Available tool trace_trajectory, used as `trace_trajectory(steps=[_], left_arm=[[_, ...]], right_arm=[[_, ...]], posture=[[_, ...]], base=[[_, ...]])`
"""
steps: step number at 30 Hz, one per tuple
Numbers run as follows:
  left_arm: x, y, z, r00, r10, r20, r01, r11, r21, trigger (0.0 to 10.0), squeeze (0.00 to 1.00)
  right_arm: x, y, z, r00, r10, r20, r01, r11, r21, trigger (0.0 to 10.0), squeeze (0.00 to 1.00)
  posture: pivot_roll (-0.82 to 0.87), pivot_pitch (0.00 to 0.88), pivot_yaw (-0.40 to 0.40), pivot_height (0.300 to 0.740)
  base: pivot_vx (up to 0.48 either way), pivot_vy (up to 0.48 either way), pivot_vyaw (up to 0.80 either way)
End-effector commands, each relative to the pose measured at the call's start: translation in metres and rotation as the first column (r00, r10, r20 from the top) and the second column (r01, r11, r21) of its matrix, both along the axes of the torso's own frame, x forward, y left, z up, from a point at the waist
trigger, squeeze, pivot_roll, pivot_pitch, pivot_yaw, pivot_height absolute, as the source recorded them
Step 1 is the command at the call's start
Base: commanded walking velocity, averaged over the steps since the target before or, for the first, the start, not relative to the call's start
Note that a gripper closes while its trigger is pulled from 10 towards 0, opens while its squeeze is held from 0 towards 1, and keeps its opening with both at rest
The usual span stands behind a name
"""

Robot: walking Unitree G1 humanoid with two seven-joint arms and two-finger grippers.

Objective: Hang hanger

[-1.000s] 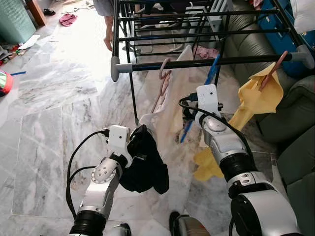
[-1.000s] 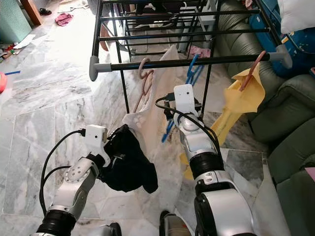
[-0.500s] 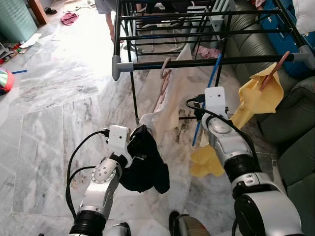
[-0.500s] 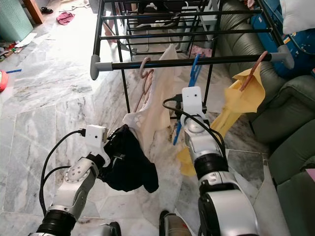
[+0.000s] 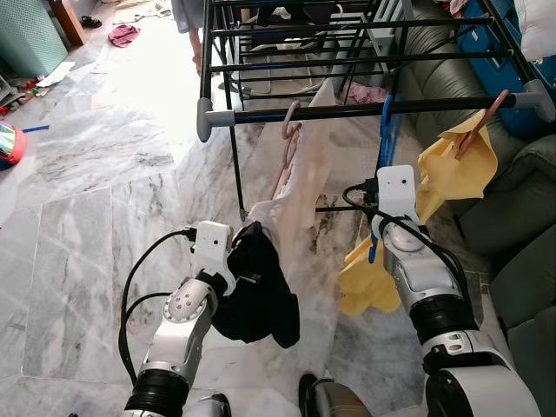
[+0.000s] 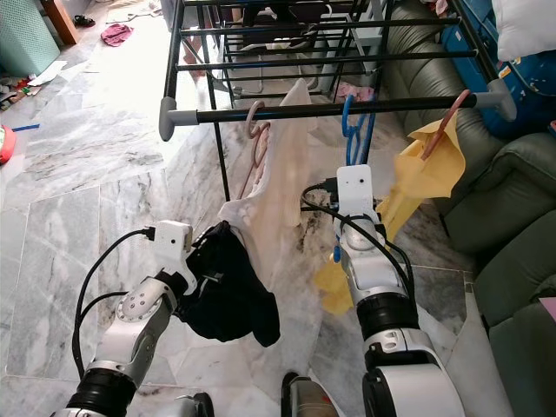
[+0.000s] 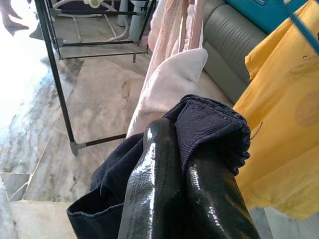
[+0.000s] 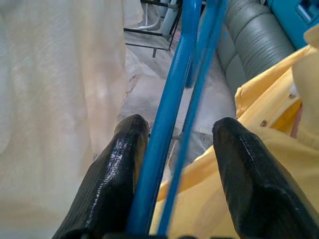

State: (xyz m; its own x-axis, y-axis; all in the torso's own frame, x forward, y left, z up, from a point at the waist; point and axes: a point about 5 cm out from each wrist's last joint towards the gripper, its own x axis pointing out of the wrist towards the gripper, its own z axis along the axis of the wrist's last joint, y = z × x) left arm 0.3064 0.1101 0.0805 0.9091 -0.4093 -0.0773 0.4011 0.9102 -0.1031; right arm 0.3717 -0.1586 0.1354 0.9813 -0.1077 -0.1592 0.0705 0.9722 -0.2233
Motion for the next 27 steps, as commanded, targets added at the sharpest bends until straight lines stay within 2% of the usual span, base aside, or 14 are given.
trace_trajectory(steps=[1, 19, 27], left_arm=[[0.000, -0.002, -0.001, 1.000, -0.014, -0.005, 0.014, 1.000, 0.009, 10.0, 0.00], [0.000, 0.000, -0.001, 1.000, -0.004, -0.008, 0.005, 1.000, 0.013, 10.0, 0.00], [0.001, -0.001, -0.001, 1.000, -0.009, -0.010, 0.009, 1.000, 0.011, 10.0, 0.00]], right_arm=[[-0.002, 0.001, 0.000, 1.000, 0.011, 0.000, -0.011, 1.000, -0.011, 10.0, 1.00], [-0.009, 0.006, 0.004, 0.999, 0.047, 0.018, -0.047, 0.998, -0.046, 10.0, 1.00], [-0.008, 0.014, 0.009, 0.996, 0.080, 0.035, -0.078, 0.996, -0.049, 10.0, 1.00]], posture=[[-0.18, 0.197, 0.045, 0.740], [-0.18, 0.202, 0.049, 0.740], [-0.18, 0.202, 0.050, 0.740]], base=[[0.000, 0.000, 0.00], [0.000, 0.000, 0.00], [0.000, 0.000, 0.00]])
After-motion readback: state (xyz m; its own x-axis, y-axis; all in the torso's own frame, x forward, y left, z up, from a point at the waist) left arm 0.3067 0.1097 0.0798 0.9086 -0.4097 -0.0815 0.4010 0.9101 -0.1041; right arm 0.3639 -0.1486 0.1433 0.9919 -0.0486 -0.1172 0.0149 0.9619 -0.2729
